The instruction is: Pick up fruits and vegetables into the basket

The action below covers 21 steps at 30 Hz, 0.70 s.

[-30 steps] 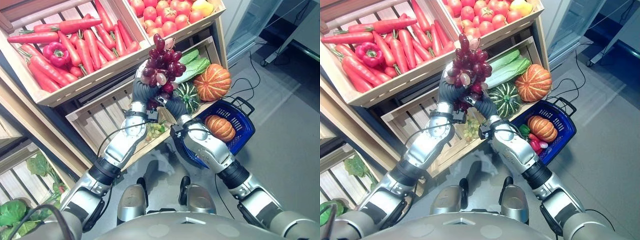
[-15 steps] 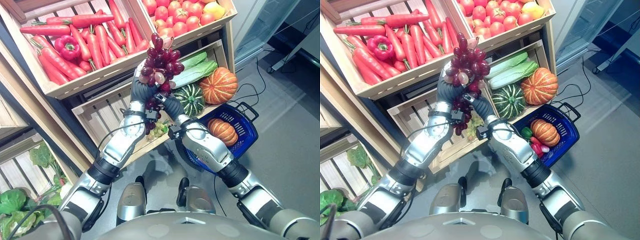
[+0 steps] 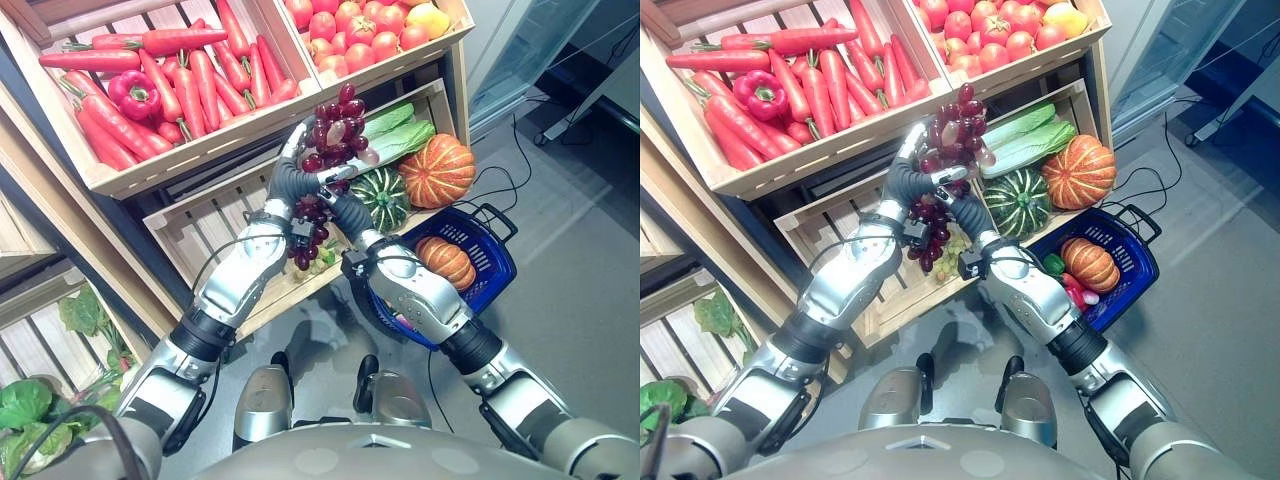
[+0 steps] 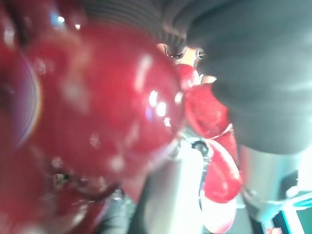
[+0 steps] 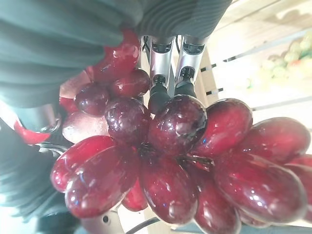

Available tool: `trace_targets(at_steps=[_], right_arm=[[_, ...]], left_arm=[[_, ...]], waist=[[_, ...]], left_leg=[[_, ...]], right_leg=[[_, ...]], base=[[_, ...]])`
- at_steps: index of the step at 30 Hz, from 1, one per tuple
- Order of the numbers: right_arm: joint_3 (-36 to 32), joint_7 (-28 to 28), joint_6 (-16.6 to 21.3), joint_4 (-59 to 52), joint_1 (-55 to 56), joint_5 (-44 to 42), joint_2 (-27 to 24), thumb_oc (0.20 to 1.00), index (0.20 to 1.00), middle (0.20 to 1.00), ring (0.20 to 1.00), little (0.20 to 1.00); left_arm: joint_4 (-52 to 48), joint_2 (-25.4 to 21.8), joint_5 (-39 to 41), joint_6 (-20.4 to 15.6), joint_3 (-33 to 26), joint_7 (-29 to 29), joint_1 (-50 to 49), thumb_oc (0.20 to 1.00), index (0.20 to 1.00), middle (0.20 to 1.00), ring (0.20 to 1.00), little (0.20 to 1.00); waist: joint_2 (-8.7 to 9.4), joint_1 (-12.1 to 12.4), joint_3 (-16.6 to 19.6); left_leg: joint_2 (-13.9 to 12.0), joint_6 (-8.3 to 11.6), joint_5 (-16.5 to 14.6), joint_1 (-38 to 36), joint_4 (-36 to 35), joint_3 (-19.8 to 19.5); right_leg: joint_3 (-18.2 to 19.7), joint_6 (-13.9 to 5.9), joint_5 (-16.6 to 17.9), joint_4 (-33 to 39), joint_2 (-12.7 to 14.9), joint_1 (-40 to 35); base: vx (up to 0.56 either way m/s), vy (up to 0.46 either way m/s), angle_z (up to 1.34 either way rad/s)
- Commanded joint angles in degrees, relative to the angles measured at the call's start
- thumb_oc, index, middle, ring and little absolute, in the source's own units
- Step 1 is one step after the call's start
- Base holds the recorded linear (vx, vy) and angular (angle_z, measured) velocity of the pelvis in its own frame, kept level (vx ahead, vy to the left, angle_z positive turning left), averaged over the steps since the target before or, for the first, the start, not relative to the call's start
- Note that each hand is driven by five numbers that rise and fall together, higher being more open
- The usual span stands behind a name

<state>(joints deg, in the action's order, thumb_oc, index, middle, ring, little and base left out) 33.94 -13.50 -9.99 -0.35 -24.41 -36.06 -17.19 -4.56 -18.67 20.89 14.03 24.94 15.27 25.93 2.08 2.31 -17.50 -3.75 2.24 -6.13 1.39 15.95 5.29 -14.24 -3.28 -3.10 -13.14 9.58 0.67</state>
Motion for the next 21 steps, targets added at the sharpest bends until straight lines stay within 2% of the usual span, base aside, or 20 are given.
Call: trace_targets(at_steps=[1,4,7,12,14,15,16,17,21], right_arm=[[-4.35,2.1,7.45,-11.03,-9.37,-2.65,6.79,0.2,0.2,0.2,0.2,0.2],[-7.07,3.0,7.93,-11.52,-8.73,-4.26,4.89,0.2,0.2,0.2,0.2,0.2],[-9.22,3.79,8.44,-11.91,-7.56,-5.89,3.57,0.2,0.2,0.2,0.2,0.2],[-14.12,6.21,9.5,-12.41,-4.35,-8.44,1.1,0.2,0.2,0.2,0.2,0.2],[-16.57,6.93,9.77,-12.46,-3.44,-9.65,-0.4,0.2,0.2,0.2,0.2,0.2],[-19.37,8.07,10.21,-11.97,-2.99,-11.04,-2.86,0.2,0.2,0.2,0.2,0.2],[-19.91,8.47,10.37,-11.71,-2.98,-11.38,-3.48,0.2,0.2,0.2,0.2,0.2],[-20.87,9.47,10.87,-10.75,-3.11,-12.26,-5.03,0.2,0.2,0.2,0.2,0.2],[-20.71,9.61,12.81,-9.01,-3.06,-12.85,-8.01,0.2,0.2,0.2,0.2,0.2]], left_arm=[[2.74,1.23,3.0,5.98,5.86,-6.82,-2.16,1.0,1.0,1.0,1.0,1.0],[4.6,0.01,5.26,8.19,4.23,-10.07,-4.27,1.0,1.0,1.0,1.0,1.0],[6.23,-0.76,6.94,8.65,2.52,-11.44,-6.07,1.0,1.0,1.0,1.0,1.0],[9.08,-1.7,7.94,7.05,-1.32,-15.59,-10.46,1.0,1.0,1.0,1.0,1.0],[9.45,-2.99,4.39,6.23,-2.04,-23.03,-11.61,1.0,1.0,1.0,1.0,1.0],[8.92,-5.28,-1.38,5.17,-1.16,-35.78,-12.94,1.0,1.0,1.0,1.0,1.0],[8.65,-6.18,-3.41,5.0,-0.55,-39.17,-13.21,1.0,1.0,1.0,1.0,1.0],[8.06,-8.51,-8.85,2.86,1.5,-45.24,-13.82,1.0,1.0,1.0,1.0,1.0],[7.42,-13.69,-11.65,1.42,4.29,-50.03,-13.86,1.0,1.0,1.0,1.0,1.0]], waist=[[-0.8,-1.34,1.4],[-1.49,-1.68,1.78],[-1.82,-1.96,2.11],[-2.26,-2.39,2.56],[-2.42,-2.53,2.52],[-2.91,-2.92,2.12],[-3.07,-3.08,2.21],[-3.64,-3.62,1.85],[-5.05,-5.04,1.03]], left_leg=[[0.31,-2.04,-3.35,-4.78,-1.7,3.97],[0.18,-1.86,-3.12,-5.03,-1.91,4.17],[0.04,-1.77,-2.99,-5.22,-1.97,4.4],[-0.3,-1.71,-2.93,-5.52,-2.06,4.82],[-0.52,-1.67,-3.02,-5.34,-1.77,5.05],[-0.84,-1.56,-3.51,-5.05,-0.94,5.36],[-0.88,-1.54,-3.3,-4.8,-1.03,5.46],[-1.02,-1.43,-3.25,-4.59,-0.75,5.45],[-0.56,-1.56,-2.97,-4.33,-0.88,4.95]], right_leg=[[3.72,-4.86,-0.2,1.42,3.32,-2.66],[3.56,-4.73,-0.35,1.34,3.33,-2.75],[3.44,-4.7,-0.4,1.19,3.32,-2.74],[3.05,-4.51,-0.65,0.8,3.35,-2.75],[2.64,-4.42,-0.87,0.42,3.41,-2.64],[2.4,-4.29,-1.36,-0.18,3.38,-2.43],[2.41,-4.22,-1.18,-0.09,3.34,-2.13],[2.59,-4.12,-1.2,-0.39,3.25,-1.75],[3.71,-3.92,-1.51,-0.93,2.87,-0.77]], base=[[0.0,0.0,0.0],[0.0,0.0,0.0],[0.0,0.0,0.0],[0.02,0.0,-0.01],[0.0,0.0,0.0],[0.0,0.0,0.0],[-0.04,0.003,0.06],[-0.03,0.028,0.04],[-0.02,0.042,-0.13]])
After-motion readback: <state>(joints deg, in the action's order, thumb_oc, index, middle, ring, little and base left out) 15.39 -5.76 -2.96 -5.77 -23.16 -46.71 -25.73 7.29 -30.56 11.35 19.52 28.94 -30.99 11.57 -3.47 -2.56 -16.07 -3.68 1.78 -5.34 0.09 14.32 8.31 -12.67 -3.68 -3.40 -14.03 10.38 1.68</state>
